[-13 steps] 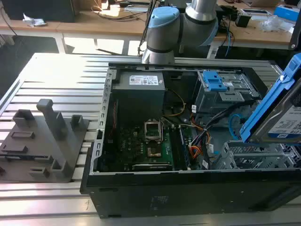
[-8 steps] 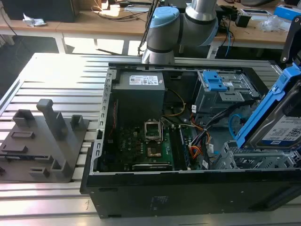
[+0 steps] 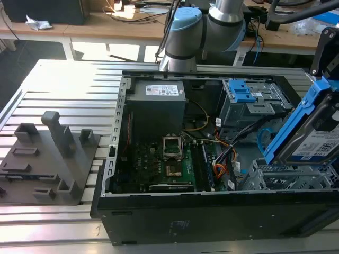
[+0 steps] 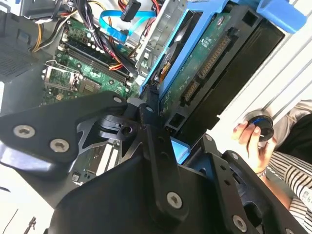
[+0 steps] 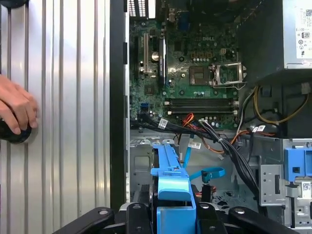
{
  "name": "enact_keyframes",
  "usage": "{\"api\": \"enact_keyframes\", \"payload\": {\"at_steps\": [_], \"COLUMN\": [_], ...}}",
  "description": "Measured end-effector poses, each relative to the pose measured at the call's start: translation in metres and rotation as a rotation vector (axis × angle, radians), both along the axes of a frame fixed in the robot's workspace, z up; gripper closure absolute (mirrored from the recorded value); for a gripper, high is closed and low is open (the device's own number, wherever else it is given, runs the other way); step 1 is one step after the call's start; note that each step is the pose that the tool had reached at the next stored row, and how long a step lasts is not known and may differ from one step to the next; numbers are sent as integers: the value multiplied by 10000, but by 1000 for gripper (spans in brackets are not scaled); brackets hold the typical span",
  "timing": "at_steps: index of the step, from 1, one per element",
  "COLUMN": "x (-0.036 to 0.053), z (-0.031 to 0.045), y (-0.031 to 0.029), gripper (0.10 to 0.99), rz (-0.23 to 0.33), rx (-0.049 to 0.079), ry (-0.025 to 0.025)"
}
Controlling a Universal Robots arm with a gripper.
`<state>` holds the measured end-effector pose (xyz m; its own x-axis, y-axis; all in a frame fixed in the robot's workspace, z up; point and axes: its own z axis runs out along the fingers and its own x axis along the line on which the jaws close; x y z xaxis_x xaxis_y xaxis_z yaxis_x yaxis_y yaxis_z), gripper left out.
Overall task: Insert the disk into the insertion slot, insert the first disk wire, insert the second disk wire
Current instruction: 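Insert the disk into the insertion slot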
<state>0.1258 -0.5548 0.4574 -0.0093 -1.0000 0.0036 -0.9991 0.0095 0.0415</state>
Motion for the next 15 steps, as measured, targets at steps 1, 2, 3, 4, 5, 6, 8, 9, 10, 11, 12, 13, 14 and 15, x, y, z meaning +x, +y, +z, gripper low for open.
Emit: {"api": "enact_keyframes", "payload": {"at_steps": [1, 2, 3, 4, 5, 6, 8, 9, 10, 11, 12, 13, 14, 15], "x": [4, 8, 11, 15, 17, 20, 31, 35, 38, 42, 47, 51, 51, 51], "z": [-45, -83, -108, -135, -149, -162, -198, -213, -225, -236, -250, -280, -295, -313], "y": [8, 13, 16, 24, 28, 33, 50, 54, 56, 60, 63, 66, 66, 66], "gripper": [722, 722, 722, 722, 722, 722, 722, 722, 722, 722, 722, 722, 722, 722], "rz": [1, 2, 2, 1, 1, 2, 2, 1, 1, 2, 2, 1, 1, 0], "rx": [4, 1, 0, -1, -1, 1, 1, 3, 3, 1, 2, 0, 0, 0], "ry": [1, 4, 6, 7, 8, 9, 10, 11, 12, 13, 14, 14, 15, 16]}}
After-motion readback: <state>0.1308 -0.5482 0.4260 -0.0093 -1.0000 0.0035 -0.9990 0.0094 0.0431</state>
